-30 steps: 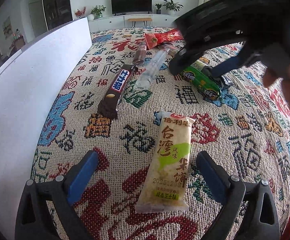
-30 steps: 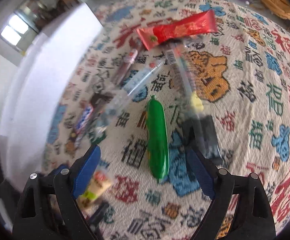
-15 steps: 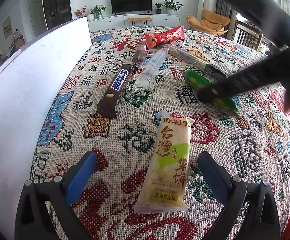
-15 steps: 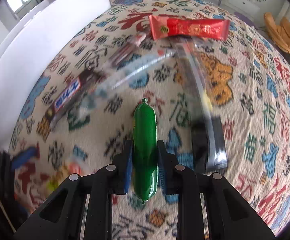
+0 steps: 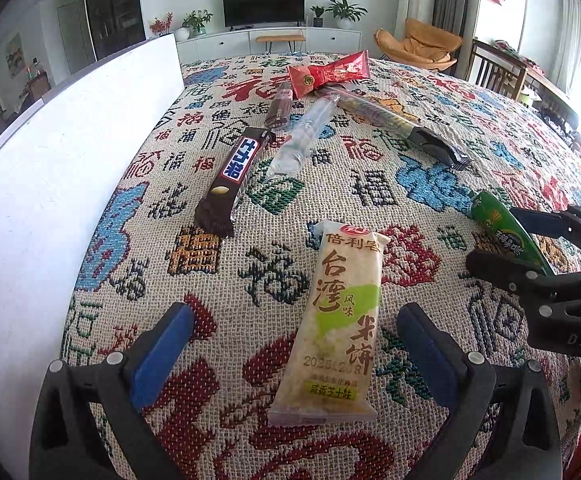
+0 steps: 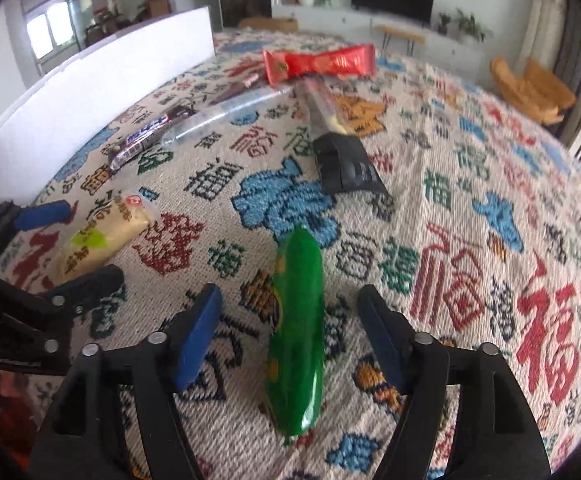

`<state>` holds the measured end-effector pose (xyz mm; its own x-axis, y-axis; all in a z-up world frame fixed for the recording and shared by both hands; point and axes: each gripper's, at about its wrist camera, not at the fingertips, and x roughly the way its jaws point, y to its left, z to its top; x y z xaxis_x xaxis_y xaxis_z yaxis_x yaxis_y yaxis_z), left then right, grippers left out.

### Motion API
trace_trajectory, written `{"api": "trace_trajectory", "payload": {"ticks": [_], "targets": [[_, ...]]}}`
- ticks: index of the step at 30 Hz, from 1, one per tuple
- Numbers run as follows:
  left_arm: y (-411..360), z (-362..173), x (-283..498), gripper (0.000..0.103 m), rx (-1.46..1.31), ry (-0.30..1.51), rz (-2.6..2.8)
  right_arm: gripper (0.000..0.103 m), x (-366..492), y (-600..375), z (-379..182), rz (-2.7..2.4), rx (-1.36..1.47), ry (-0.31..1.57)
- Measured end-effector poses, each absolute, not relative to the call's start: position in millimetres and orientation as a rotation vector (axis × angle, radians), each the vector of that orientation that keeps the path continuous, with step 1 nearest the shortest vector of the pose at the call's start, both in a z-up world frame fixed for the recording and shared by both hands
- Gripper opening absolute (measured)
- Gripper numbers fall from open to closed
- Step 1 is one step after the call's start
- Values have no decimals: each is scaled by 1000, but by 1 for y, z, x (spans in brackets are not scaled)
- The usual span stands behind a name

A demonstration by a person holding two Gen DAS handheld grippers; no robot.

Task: Organize snacks

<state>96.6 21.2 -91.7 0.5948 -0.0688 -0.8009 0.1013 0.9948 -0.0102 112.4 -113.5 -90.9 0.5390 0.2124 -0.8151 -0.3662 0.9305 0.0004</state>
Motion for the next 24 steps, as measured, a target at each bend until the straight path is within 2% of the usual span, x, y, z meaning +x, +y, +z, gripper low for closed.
{"api": "trace_trajectory", "payload": {"ticks": [7,24], "targets": [[21,-92,96,101,37,929,-99,83,116,-115,-95,344,-152,917],[21,-92,96,102,37,929,-100,83,115,-115,-96,343,-157,916]]}}
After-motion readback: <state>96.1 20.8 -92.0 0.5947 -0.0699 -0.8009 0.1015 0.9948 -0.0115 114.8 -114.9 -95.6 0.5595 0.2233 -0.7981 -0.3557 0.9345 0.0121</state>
